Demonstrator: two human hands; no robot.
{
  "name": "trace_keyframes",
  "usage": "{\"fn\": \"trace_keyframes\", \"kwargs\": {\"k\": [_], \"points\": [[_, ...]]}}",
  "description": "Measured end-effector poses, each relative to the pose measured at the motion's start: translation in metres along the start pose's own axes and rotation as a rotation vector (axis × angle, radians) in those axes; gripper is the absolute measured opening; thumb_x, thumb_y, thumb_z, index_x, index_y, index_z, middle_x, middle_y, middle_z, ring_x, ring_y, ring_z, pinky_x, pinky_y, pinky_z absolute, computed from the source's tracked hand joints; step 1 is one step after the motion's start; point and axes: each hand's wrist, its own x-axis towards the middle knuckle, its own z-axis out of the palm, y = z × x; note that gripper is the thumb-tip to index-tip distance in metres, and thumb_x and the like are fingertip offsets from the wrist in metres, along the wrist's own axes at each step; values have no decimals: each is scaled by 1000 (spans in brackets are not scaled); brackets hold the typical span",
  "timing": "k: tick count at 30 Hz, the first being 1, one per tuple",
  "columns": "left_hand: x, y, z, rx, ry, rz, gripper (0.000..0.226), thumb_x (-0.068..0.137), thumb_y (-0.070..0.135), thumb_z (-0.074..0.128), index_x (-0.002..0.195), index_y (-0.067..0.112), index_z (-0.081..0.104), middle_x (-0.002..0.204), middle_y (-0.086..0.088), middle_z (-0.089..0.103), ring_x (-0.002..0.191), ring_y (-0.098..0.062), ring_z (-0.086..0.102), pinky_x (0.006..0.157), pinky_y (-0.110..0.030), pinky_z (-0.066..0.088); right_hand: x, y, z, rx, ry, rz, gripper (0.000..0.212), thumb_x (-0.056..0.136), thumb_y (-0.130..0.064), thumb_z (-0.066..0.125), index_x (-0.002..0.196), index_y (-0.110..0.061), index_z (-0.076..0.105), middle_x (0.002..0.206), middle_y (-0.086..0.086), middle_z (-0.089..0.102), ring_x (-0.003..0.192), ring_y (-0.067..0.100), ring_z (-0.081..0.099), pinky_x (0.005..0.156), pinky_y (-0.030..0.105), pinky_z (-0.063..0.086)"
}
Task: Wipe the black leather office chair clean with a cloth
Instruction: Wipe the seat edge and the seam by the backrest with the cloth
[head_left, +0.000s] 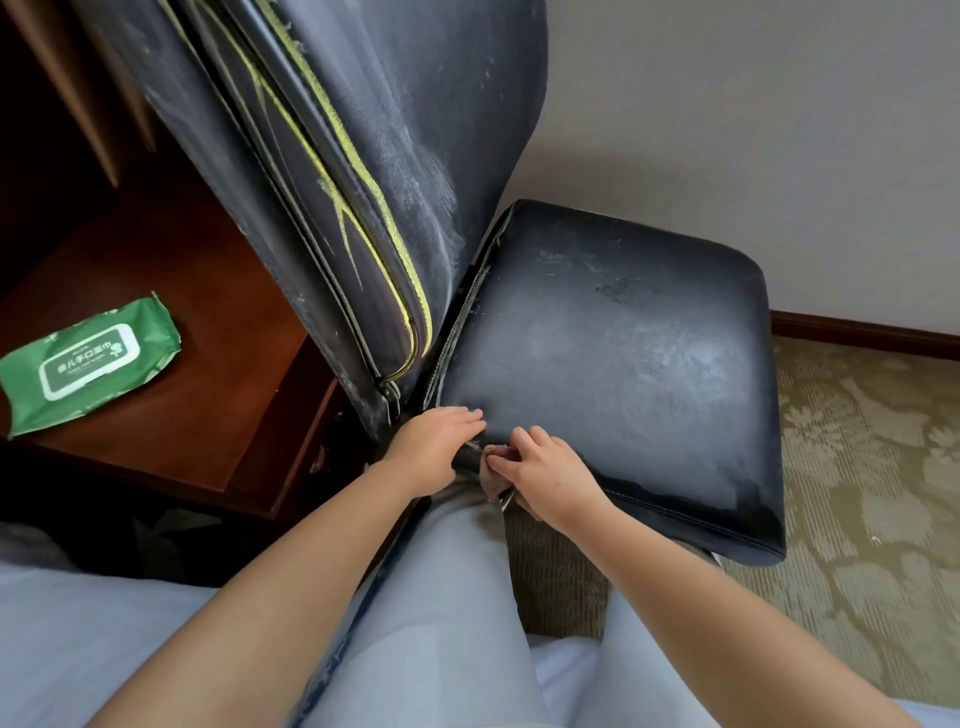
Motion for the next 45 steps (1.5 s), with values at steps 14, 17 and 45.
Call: {"fn": "trace_keyframes", "kwargs": {"k": [14, 17, 45], "points": [[-13, 36, 14, 131, -38, 70, 77, 90, 12, 60, 153, 16, 15, 161, 0, 11, 147, -15, 13, 119, -27, 4, -36, 25, -14, -12, -88, -58, 53, 33, -30, 90, 83, -28, 73, 73, -1, 52, 60, 17, 51, 45, 22, 38], [-12, 39, 12, 144, -30, 90, 76, 89, 11, 60, 153, 18, 18, 160, 2, 15, 146, -14, 17, 119, -28, 4, -36, 22, -15, 20, -43, -43, 52, 41, -31, 89, 90, -27, 73, 75, -1, 53, 61, 17, 52, 47, 22, 39], [-43, 52, 22, -102, 79, -199, 66, 92, 8, 54, 151, 16, 25, 158, 5, 20, 145, -11, 16, 115, -25, 19, -28, 9, -11, 35, -55, -13, 50, 40, -31, 91, 87, -27, 73, 76, -1, 54, 64, 18, 54, 48, 20, 37]]}}
